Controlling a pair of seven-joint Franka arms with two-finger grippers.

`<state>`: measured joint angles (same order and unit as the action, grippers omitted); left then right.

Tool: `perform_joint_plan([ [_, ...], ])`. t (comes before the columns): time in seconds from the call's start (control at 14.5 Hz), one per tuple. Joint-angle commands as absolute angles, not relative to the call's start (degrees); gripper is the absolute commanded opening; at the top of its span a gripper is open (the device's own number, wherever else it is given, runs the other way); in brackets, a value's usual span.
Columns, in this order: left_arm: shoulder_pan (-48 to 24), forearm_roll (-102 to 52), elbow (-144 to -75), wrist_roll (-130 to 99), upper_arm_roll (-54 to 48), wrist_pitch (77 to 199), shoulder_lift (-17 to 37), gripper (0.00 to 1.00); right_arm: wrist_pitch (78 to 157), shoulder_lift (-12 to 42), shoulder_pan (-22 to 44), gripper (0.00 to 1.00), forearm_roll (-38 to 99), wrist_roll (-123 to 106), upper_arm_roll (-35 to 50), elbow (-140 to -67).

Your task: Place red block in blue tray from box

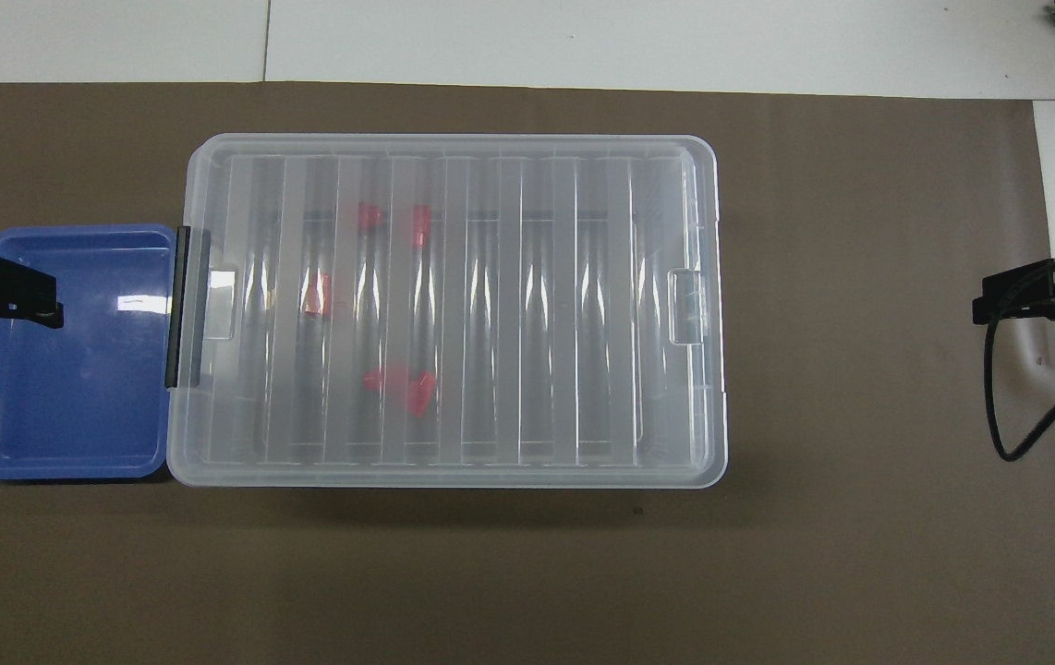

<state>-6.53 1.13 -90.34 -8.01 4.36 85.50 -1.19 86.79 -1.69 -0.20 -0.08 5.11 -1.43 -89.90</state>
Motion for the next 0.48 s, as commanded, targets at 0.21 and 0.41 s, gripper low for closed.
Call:
perform_joint_plan([
  [0.21,-6.9,1.8,-90.7,-7.7,4.7,84.8,-1.7,1.0,86.8,-2.1,-0.6,1.0,-1.0,4.3,-1.3,-90.4],
  [0.41,-6.9,1.8,-90.7,-7.7,4.7,84.8,-1.7,1.0,86.8,-2.1,-1.2,1.0,-1.0,3.8,-1.6,-90.4],
])
